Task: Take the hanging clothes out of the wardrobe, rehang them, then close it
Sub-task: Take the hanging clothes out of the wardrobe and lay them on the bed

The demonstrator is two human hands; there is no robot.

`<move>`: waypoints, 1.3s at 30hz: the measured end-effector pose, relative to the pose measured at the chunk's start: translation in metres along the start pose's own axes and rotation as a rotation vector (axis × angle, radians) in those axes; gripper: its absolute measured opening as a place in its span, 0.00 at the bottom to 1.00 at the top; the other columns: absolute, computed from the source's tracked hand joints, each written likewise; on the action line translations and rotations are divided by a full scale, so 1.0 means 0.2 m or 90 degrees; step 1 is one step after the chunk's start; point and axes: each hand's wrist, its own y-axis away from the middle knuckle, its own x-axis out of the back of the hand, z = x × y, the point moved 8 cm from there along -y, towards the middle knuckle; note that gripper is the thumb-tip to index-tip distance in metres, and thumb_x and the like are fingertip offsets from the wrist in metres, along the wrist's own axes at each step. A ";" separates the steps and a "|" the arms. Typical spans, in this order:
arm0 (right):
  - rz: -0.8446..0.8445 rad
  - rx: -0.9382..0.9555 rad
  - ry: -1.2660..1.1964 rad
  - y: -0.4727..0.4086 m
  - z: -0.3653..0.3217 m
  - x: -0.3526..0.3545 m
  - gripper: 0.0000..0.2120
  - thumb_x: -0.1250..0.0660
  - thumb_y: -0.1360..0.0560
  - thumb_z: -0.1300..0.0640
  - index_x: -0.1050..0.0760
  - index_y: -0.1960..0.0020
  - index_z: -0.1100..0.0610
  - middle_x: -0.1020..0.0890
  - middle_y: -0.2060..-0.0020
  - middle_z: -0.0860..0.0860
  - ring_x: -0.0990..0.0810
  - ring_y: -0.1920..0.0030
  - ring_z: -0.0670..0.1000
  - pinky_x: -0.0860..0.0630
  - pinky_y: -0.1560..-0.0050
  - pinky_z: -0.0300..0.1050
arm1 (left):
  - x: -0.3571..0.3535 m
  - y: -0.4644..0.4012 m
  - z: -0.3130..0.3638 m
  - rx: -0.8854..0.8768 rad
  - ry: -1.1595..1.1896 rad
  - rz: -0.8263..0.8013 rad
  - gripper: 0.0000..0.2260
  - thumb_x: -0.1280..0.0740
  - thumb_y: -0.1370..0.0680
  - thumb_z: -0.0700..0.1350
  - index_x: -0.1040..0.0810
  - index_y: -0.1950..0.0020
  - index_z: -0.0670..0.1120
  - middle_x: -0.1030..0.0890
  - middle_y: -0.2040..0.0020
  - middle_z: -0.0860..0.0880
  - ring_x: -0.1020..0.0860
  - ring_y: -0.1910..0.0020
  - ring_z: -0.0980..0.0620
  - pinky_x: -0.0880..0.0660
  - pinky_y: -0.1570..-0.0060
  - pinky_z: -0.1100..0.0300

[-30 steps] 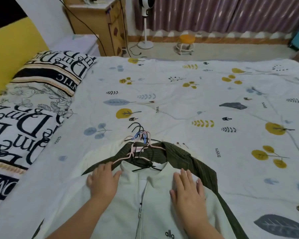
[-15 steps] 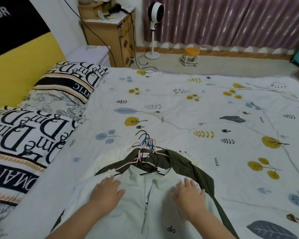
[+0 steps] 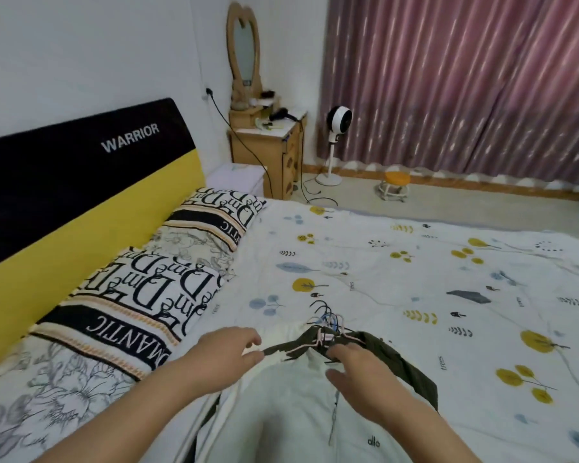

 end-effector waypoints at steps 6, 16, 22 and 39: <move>-0.031 0.098 0.054 0.28 -0.52 0.12 0.20 0.42 0.21 0.48 0.34 0.31 0.51 0.30 0.35 0.52 0.31 0.34 0.53 0.34 0.37 0.44 | 0.28 0.56 -0.14 0.000 -0.005 0.042 0.17 0.42 0.20 0.54 0.32 0.32 0.53 0.28 0.35 0.55 0.29 0.38 0.55 0.32 0.39 0.61; -0.094 0.315 0.152 0.61 -1.41 0.21 0.24 0.40 0.22 0.47 0.38 0.28 0.51 0.31 0.32 0.52 0.31 0.34 0.53 0.33 0.38 0.45 | 0.57 1.41 -0.44 0.136 -0.018 0.140 0.19 0.41 0.21 0.55 0.34 0.31 0.53 0.30 0.32 0.54 0.30 0.36 0.54 0.31 0.37 0.57; -0.116 0.477 0.195 0.77 -1.80 0.19 0.25 0.39 0.22 0.47 0.39 0.28 0.51 0.32 0.32 0.52 0.31 0.34 0.53 0.32 0.37 0.47 | 0.61 1.86 -0.56 0.282 -0.015 0.208 0.20 0.41 0.21 0.57 0.35 0.30 0.55 0.31 0.32 0.55 0.29 0.36 0.53 0.32 0.36 0.56; -0.257 0.901 0.257 1.69 -2.49 -0.18 0.30 0.39 0.22 0.49 0.49 0.24 0.49 0.36 0.28 0.50 0.34 0.31 0.53 0.35 0.34 0.46 | 0.15 3.27 -0.42 0.732 0.105 0.318 0.22 0.41 0.22 0.56 0.37 0.29 0.54 0.32 0.30 0.54 0.32 0.33 0.54 0.36 0.33 0.60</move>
